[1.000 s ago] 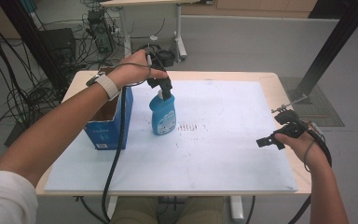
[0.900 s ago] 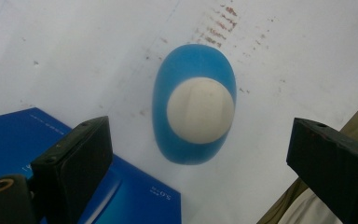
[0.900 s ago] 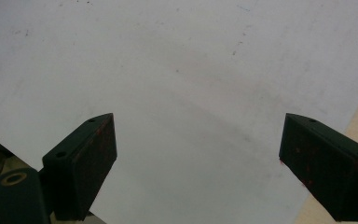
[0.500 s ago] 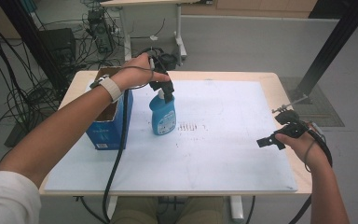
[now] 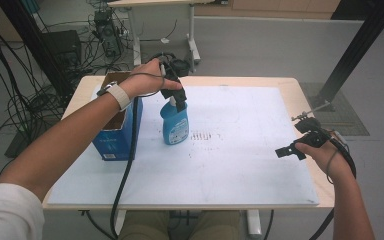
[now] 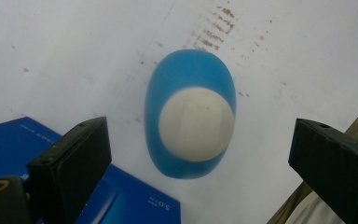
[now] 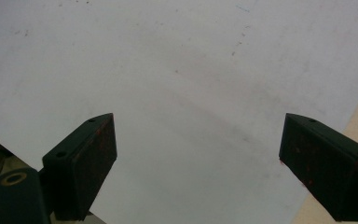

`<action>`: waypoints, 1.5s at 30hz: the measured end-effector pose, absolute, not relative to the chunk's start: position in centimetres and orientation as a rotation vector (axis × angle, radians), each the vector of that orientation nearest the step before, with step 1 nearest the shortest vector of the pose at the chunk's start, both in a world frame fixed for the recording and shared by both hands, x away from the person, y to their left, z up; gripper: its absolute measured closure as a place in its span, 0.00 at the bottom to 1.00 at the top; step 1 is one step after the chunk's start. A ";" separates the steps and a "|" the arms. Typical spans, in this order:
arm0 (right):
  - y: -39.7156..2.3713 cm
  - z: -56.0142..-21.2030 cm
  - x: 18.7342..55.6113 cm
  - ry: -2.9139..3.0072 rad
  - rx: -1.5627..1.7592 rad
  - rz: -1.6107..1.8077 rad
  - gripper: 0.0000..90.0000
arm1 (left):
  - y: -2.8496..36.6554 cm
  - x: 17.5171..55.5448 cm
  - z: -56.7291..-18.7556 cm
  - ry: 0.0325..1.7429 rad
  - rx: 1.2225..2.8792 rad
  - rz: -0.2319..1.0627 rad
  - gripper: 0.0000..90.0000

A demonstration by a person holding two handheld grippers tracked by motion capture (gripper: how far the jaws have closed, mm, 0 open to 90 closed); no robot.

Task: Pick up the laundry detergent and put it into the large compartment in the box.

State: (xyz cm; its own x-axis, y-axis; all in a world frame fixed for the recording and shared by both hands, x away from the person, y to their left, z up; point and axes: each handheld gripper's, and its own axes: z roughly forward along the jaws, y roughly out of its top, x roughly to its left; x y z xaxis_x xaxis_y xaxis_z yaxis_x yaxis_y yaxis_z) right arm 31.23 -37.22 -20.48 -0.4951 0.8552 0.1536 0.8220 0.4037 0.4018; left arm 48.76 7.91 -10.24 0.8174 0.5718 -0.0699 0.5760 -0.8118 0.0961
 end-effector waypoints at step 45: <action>-37.3 -20.6 31.2 2.561 1.538 0.666 0.12 | 7.6 48.8 -10.9 0.918 2.887 -0.046 0.08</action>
State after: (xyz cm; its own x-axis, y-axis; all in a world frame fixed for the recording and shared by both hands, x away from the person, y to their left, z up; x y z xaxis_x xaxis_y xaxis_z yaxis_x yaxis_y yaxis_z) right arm 31.16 -37.30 -20.62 -0.4924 0.8573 0.1503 0.8220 0.4012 0.4042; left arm 48.81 7.63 -10.92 0.8165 0.5739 -0.0626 0.5773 -0.8107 0.0974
